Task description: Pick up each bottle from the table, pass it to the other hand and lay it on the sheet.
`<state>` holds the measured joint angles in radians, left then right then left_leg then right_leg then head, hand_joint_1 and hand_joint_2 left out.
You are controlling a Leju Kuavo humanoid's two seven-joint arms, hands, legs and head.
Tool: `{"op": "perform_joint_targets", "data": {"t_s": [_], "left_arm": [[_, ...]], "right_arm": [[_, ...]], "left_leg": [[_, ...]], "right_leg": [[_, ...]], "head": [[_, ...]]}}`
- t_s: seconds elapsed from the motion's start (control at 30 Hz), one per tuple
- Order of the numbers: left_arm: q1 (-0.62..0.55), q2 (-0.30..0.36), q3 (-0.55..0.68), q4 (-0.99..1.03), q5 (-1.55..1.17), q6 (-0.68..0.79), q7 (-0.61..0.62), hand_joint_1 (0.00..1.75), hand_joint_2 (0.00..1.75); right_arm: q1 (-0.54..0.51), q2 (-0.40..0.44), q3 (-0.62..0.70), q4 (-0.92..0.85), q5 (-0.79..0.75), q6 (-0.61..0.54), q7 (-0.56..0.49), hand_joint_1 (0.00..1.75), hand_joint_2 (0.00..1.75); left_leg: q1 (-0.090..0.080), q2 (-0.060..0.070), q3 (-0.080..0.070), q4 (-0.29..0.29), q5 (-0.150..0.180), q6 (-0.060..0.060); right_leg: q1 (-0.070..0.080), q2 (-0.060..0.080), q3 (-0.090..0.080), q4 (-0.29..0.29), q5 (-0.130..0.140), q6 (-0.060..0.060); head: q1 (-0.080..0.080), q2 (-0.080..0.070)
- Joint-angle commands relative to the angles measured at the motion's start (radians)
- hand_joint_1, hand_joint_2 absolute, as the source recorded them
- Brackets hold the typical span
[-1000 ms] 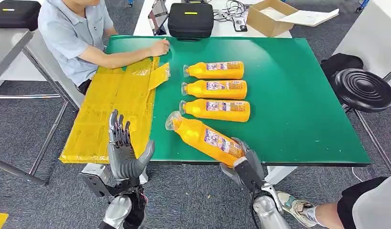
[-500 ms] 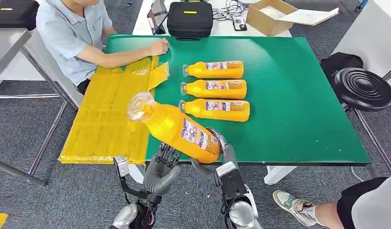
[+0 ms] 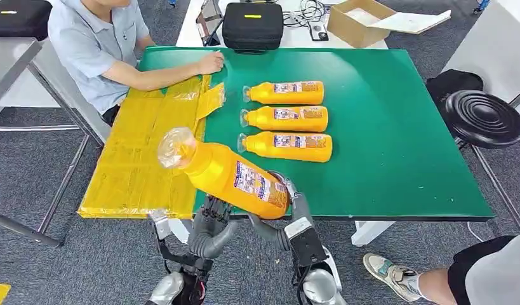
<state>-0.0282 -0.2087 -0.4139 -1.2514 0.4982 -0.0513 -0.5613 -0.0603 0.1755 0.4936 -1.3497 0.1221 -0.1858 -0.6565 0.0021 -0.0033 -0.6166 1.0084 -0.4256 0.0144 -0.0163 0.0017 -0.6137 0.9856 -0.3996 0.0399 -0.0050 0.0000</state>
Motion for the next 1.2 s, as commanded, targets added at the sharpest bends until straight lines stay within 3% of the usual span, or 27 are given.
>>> {"op": "perform_joint_targets", "data": {"t_s": [0.03, 0.47, 0.8, 1.2], "left_arm": [[0.038, 0.014, 0.064, -0.188, -0.012, 0.075, -0.019, 0.00, 1.75], [0.049, 0.017, 0.061, -0.192, -0.017, 0.051, -0.050, 0.00, 1.75], [0.025, 0.026, 0.025, -0.136, 0.018, -0.063, -0.005, 0.00, 1.75], [0.029, 0.037, 0.000, -0.094, -0.034, -0.107, -0.021, 0.00, 1.75]], "right_arm": [[-0.009, -0.011, 0.022, 0.071, -0.013, -0.010, -0.001, 1.75, 1.75], [-0.006, -0.009, 0.008, 0.081, -0.027, -0.003, 0.015, 1.75, 1.75], [-0.010, -0.021, 0.077, 0.141, 0.006, 0.088, 0.009, 1.75, 1.75], [-0.053, -0.046, 0.106, 0.179, 0.044, 0.132, 0.093, 1.75, 1.75]], "left_leg": [[0.001, 0.000, 0.004, -0.001, -0.001, -0.001], [0.001, 0.000, 0.004, -0.001, -0.001, -0.001], [0.001, 0.000, 0.006, -0.002, -0.002, -0.001], [0.001, 0.000, 0.004, -0.001, -0.001, -0.001]], "right_leg": [[0.001, -0.001, 0.004, -0.001, -0.001, -0.001], [0.000, 0.000, 0.004, -0.001, -0.001, -0.001], [0.001, -0.001, 0.007, -0.002, -0.002, -0.002], [0.000, 0.000, 0.004, -0.002, -0.001, -0.001]], "head": [[0.000, 0.000], [0.000, 0.000], [0.000, 0.000], [0.000, 0.000]]}}
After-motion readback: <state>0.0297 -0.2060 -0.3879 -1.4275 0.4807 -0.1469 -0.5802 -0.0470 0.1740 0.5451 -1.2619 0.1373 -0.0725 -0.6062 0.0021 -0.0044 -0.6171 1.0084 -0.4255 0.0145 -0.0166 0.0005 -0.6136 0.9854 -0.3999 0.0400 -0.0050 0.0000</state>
